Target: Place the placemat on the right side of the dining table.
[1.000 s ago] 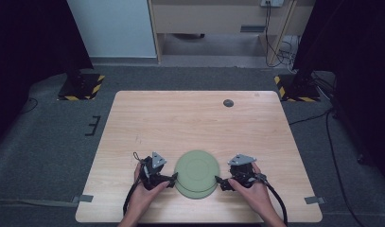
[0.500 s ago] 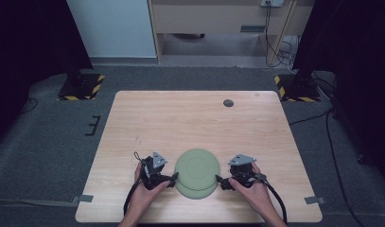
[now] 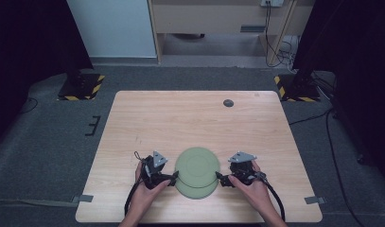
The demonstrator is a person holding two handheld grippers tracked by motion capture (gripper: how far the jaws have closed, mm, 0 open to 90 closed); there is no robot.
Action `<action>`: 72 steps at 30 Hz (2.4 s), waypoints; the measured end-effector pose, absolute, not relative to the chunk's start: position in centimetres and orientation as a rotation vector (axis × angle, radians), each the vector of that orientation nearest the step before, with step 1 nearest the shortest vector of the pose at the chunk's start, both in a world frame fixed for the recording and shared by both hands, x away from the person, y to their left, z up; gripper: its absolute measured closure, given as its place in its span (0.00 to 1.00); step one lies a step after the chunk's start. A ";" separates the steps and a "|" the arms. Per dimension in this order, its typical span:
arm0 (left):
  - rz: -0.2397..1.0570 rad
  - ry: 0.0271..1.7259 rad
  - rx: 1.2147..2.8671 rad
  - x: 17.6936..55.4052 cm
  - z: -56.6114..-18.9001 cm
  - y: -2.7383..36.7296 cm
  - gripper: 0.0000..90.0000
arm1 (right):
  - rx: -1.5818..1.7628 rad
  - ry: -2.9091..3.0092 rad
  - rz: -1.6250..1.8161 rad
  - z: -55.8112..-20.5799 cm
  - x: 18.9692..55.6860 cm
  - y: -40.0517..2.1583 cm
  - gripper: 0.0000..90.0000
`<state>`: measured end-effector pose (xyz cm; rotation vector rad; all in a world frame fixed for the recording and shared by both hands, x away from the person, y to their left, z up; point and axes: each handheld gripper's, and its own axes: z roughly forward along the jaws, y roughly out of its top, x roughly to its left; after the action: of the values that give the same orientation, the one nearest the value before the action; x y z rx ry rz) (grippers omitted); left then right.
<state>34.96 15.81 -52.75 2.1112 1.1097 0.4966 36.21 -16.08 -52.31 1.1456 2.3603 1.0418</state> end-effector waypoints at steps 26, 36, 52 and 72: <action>0.489 1.088 2.114 34.6 -52.9 15.0 0.03 | 1.117 2.602 1.039 -49.6 43.5 -11.5 0.21; 0.475 1.064 2.125 34.1 -52.8 14.7 0.04 | 1.180 2.648 1.047 -51.2 44.5 -11.4 0.25; 0.480 1.034 2.141 33.9 -52.9 13.7 0.00 | 1.179 2.685 1.040 -51.6 44.6 -10.9 0.29; 0.484 1.046 2.134 34.3 -52.9 13.5 0.00 | 1.129 2.648 1.117 -48.5 44.5 -10.8 0.33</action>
<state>34.32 13.48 -52.90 2.1344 1.0463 0.4839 44.51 -10.85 -48.50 1.1291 2.6482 1.1171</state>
